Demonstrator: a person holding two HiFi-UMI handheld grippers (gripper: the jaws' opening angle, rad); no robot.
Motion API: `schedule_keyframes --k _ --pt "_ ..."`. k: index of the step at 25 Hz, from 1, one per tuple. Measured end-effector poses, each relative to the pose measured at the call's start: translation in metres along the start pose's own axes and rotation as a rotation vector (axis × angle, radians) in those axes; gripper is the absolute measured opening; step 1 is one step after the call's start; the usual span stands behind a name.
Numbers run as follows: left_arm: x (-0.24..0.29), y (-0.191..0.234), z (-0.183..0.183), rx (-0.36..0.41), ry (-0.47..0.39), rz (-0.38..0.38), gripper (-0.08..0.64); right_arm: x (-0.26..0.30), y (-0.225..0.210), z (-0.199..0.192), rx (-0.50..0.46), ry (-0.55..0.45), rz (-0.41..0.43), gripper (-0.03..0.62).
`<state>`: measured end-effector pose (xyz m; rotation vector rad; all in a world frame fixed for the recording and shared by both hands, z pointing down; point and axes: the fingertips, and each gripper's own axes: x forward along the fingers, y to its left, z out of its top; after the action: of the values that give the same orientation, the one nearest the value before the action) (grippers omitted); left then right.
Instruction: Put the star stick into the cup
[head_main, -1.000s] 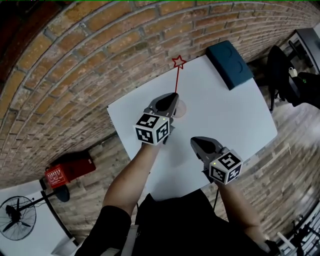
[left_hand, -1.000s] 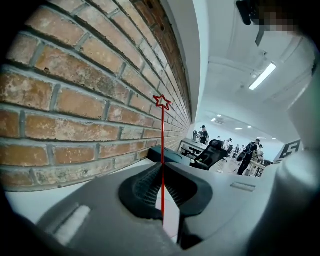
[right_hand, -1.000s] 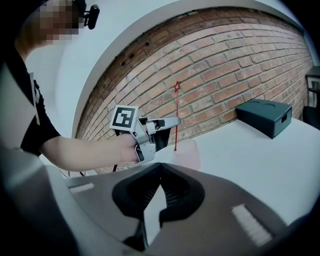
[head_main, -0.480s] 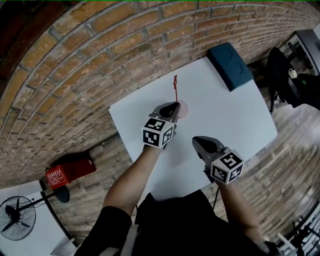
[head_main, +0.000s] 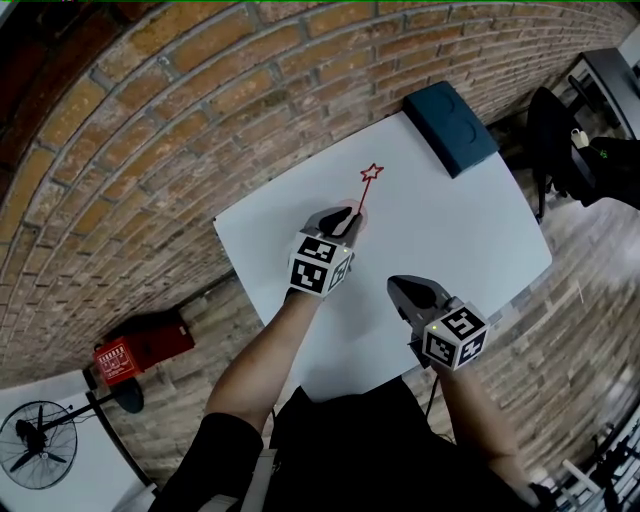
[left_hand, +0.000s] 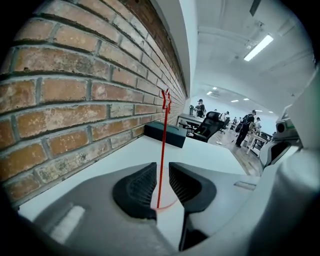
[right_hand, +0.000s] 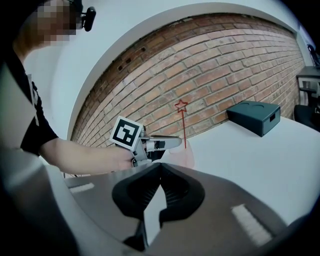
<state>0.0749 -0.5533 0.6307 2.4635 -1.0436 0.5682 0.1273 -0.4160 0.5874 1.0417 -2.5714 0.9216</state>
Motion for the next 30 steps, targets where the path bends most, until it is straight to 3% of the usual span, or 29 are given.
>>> schedule_keyframes --k 4,16,21,26,30 --pt "-0.004 -0.006 0.005 0.013 -0.009 0.006 0.118 -0.005 0.0 0.0 0.001 -0.009 -0.005 0.0" --pt "-0.059 -0.019 0.031 0.016 -0.108 0.0 0.123 -0.012 0.022 0.01 -0.04 -0.036 -0.018 0.0" --pt "-0.105 -0.032 0.022 0.061 -0.067 -0.002 0.118 -0.022 0.053 0.016 -0.058 -0.065 -0.035 0.0" --pt "-0.151 -0.033 0.025 0.097 -0.098 0.014 0.11 -0.027 0.085 0.019 -0.085 -0.094 -0.057 0.0" --pt "-0.184 -0.038 0.022 0.094 -0.135 -0.021 0.11 -0.03 0.11 0.014 -0.092 -0.124 -0.079 0.0"
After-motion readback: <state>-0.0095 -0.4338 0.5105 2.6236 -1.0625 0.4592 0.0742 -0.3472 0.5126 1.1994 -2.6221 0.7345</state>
